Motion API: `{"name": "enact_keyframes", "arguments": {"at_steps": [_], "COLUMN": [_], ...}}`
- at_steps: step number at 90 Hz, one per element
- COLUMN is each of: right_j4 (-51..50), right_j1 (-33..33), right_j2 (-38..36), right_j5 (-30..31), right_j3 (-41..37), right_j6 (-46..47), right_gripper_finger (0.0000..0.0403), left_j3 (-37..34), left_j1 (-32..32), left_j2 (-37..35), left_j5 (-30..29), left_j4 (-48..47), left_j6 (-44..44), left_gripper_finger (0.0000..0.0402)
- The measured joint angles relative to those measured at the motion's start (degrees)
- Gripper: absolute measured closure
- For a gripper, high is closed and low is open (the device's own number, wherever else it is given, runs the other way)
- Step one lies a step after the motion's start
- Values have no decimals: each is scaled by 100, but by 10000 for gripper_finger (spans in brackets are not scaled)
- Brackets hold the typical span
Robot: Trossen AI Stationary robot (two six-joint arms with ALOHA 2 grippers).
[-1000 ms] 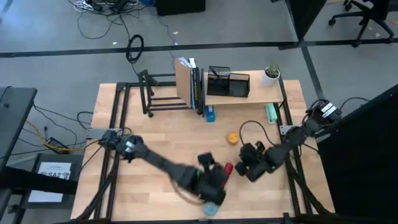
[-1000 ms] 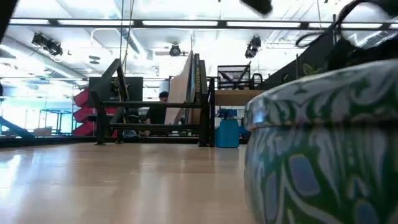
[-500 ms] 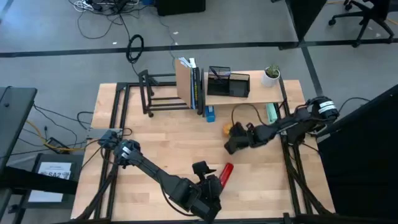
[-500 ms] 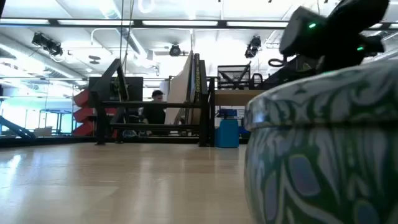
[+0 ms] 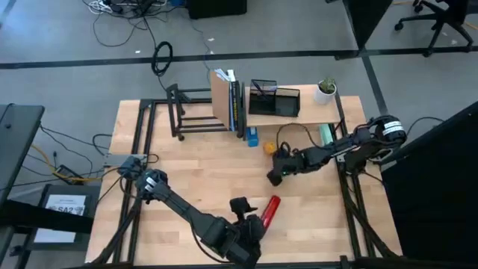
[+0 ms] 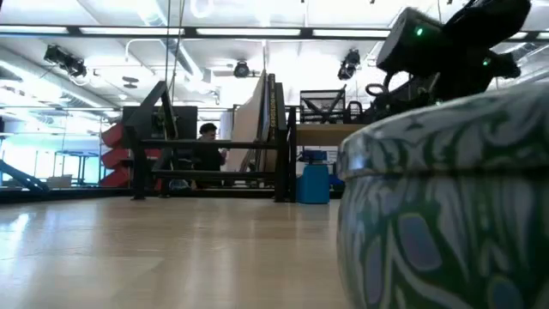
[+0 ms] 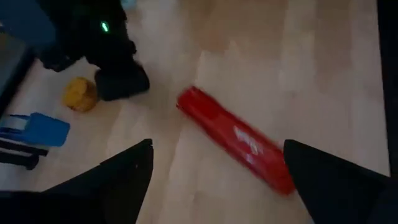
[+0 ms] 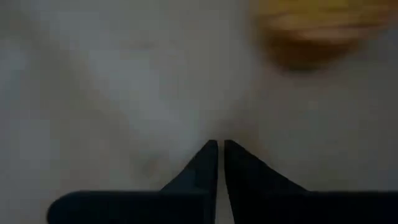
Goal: Stock shelves
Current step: Put the yellow scented candle under the shelf
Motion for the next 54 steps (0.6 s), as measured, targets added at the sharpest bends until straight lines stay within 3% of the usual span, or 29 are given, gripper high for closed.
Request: {"name": "enact_keyframes", "arguments": {"at_steps": [18, 54], "right_j4": [197, 593], "right_j1": [-530, -1607], "right_j2": [0, -7], "right_j5": [387, 399], "right_j3": [0, 0], "right_j6": [-31, -196], "right_gripper_finger": [403, 403], "left_j3": [0, 0], "left_j1": [-208, -259], "left_j2": [-13, -15], "left_j5": [-4, -180], "left_j4": [-700, -754], "left_j6": [-459, -600], "left_gripper_finger": [67, 67]}}
